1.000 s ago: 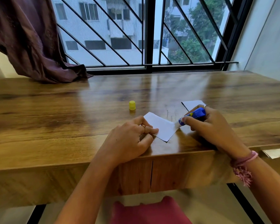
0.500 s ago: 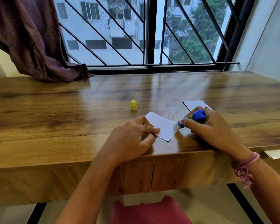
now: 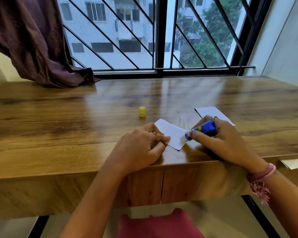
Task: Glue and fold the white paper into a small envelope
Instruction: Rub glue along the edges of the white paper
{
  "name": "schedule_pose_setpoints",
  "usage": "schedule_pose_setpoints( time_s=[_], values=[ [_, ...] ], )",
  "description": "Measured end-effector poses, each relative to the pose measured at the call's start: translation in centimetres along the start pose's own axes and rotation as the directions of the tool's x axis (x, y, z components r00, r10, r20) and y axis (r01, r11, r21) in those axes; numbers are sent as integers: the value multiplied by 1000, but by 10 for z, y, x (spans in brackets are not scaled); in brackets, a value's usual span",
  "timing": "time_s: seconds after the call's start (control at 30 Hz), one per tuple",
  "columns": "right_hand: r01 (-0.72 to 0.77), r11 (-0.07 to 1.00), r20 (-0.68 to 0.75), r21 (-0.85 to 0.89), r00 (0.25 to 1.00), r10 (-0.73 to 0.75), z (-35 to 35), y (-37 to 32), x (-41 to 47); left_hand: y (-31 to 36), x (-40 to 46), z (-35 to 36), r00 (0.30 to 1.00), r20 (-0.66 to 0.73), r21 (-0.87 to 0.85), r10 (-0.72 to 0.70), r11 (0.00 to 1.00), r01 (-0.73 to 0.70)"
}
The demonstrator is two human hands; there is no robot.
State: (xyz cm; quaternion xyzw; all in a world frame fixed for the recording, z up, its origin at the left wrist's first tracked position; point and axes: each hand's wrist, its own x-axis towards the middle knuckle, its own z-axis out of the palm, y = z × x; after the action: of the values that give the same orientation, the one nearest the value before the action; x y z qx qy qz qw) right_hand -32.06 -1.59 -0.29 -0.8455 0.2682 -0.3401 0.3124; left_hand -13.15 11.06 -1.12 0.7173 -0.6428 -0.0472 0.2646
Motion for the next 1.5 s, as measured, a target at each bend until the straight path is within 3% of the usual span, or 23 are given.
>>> schedule_pose_setpoints(
  time_s=[0.17,0.3,0.43,0.6,0.73,0.87,1.0,1.13,1.27,1.4,1.5],
  values=[
    [-25,1000,-108,-16,994,23,-1,4,5,-1,0,0,1000,-2,6,5,1000,-5],
    [60,997,59,43,996,-62,1,-2,-3,0,0,0,1000,-1,6,4,1000,-4],
    [61,998,-36,8,997,-61,0,2,1,-1,0,1,1000,-22,-2,12,1000,-12],
    [125,990,105,61,986,-131,2,1,-5,-3,1,2,999,-22,9,25,1000,-25],
    [103,993,33,58,994,-105,1,4,-2,-3,1,2,999,-26,7,21,1000,-21],
    [145,988,107,56,983,-150,3,2,-5,-2,2,2,1000,-17,11,18,1000,-18],
    [117,992,31,38,992,-118,3,3,-2,-1,1,1,1000,-21,7,9,1000,-9],
    [158,986,92,57,982,-163,4,2,-6,-1,1,1,1000,-16,3,11,1000,-11],
    [128,991,23,48,991,-130,4,5,-2,-1,1,1,1000,-13,1,10,1000,-10],
    [163,985,95,54,981,-167,5,5,-4,-1,0,0,1000,-7,-5,15,1000,-15],
    [130,990,53,63,990,-133,3,6,-2,-1,1,0,1000,-14,-12,11,1000,-12]
  ],
)
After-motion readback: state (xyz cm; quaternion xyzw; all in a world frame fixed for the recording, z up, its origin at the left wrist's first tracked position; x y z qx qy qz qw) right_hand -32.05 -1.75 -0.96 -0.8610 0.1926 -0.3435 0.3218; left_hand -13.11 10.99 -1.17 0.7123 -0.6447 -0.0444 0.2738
